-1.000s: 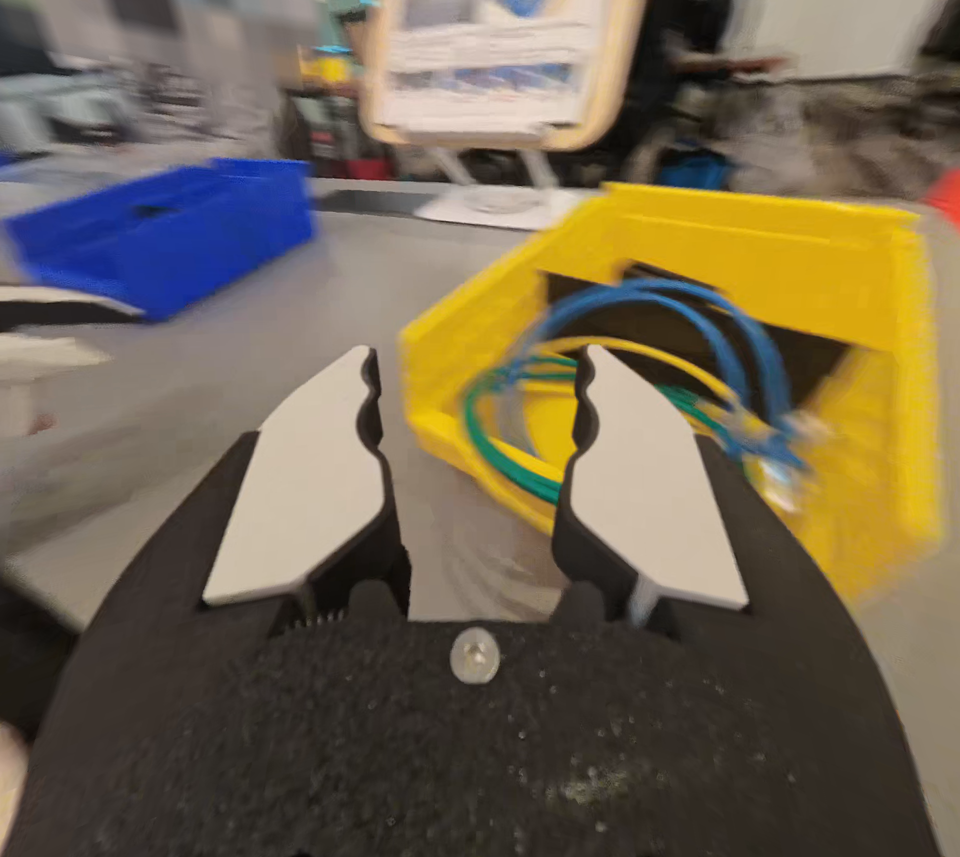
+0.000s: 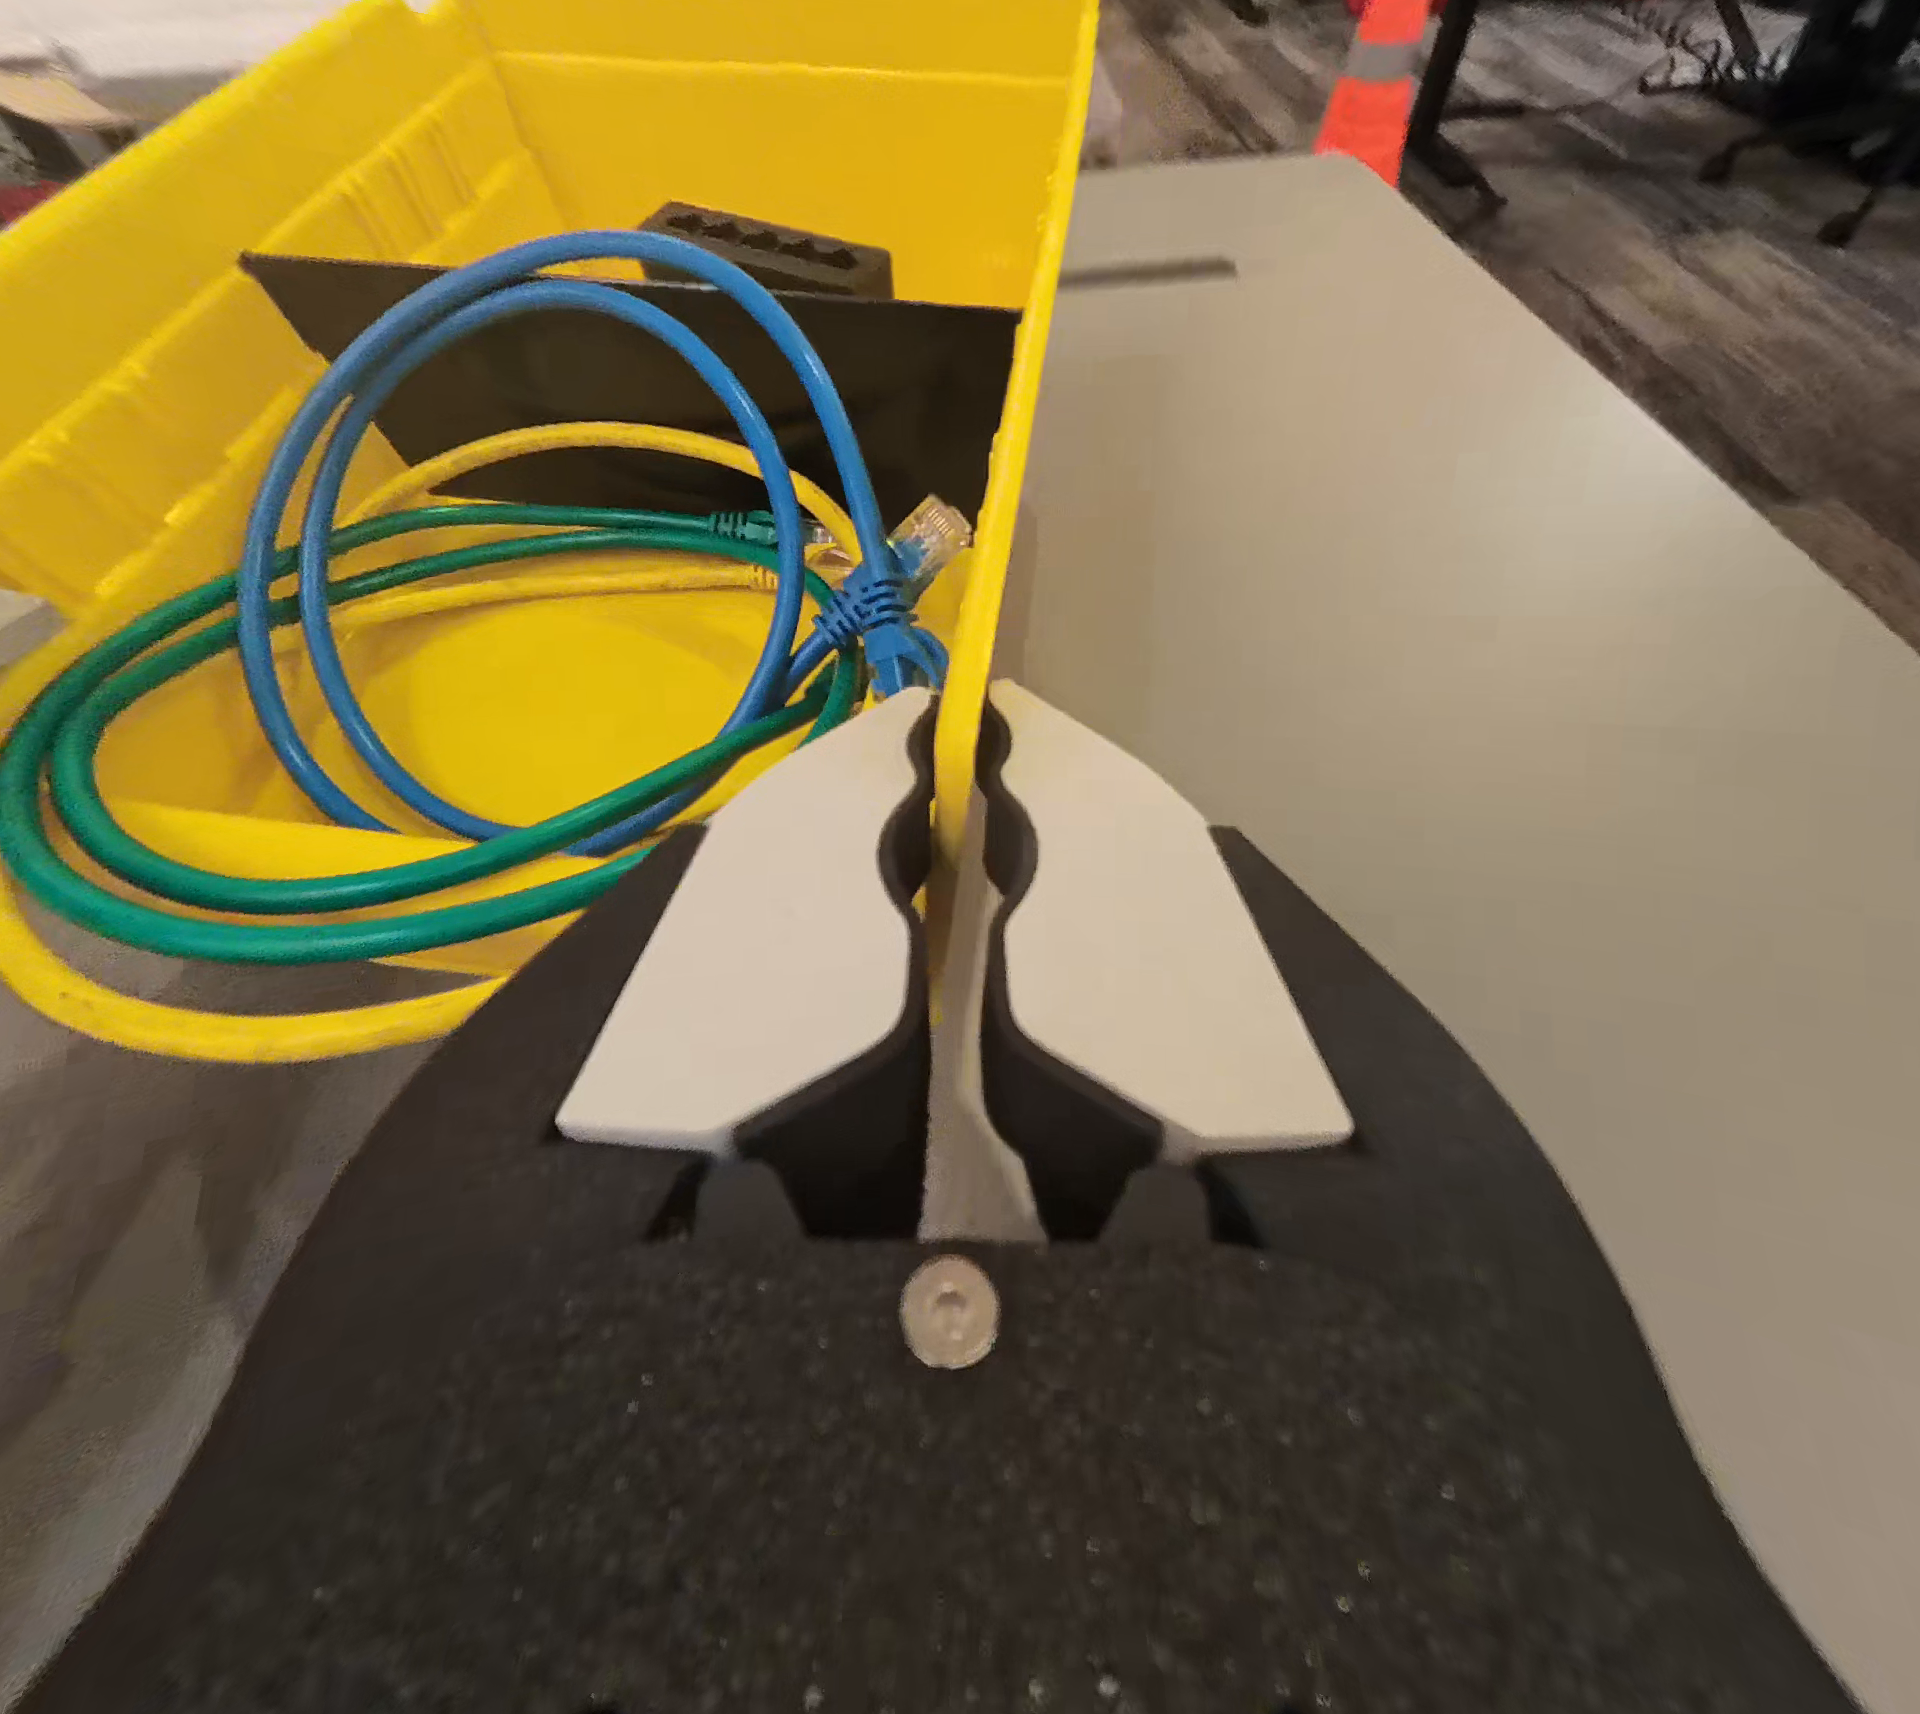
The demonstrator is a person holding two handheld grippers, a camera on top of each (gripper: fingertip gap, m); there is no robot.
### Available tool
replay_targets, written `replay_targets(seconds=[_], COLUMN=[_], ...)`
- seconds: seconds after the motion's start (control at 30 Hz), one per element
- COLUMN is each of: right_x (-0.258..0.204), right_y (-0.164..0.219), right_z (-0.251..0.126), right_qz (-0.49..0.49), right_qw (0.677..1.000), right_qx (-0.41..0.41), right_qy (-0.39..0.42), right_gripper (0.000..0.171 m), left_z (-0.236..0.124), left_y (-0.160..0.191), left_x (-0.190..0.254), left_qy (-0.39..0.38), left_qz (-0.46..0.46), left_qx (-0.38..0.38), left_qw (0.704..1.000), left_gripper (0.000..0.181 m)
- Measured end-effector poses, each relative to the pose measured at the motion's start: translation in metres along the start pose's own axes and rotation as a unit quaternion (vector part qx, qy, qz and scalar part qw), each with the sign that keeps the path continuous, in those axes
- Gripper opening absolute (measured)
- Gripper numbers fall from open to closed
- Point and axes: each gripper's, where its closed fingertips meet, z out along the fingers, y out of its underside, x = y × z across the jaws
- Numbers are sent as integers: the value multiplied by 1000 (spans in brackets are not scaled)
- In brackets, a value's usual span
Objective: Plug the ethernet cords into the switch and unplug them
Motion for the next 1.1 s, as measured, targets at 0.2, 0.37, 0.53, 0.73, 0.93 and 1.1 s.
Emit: replay_targets(seconds=[0.2,0.37,0.53,0.73,0.93,1.1], right_x=[-114,-175,-201,-209,-216,-214], right_y=[-16,18,35,41,27,9], right_z=[27,43,42,12,-13,-28], right_qz=[-16,-42,-104,-228,-172,-184], right_qw=[997,991,984,951,941,941], right_qx=[5,-37,-27,-12,24,81], right_qy=[-79,-119,-140,-210,-292,-272], right_gripper=[4,4,26,34,40,22], left_z=[-53,-72,-76,-120,-207,-252], left_y=[5,59,85,73,74,104], left_x=[-103,-149,-160,-170,-252,-343], left_qy=[-86,-121,-113,-61,-140,-159], left_qz=[3,-25,-77,-162,-131,-172], left_qx=[5,-33,-4,32,82,103], left_qw=[996,992,991,984,978,967], left_gripper=[10,10,13,28,30,38])
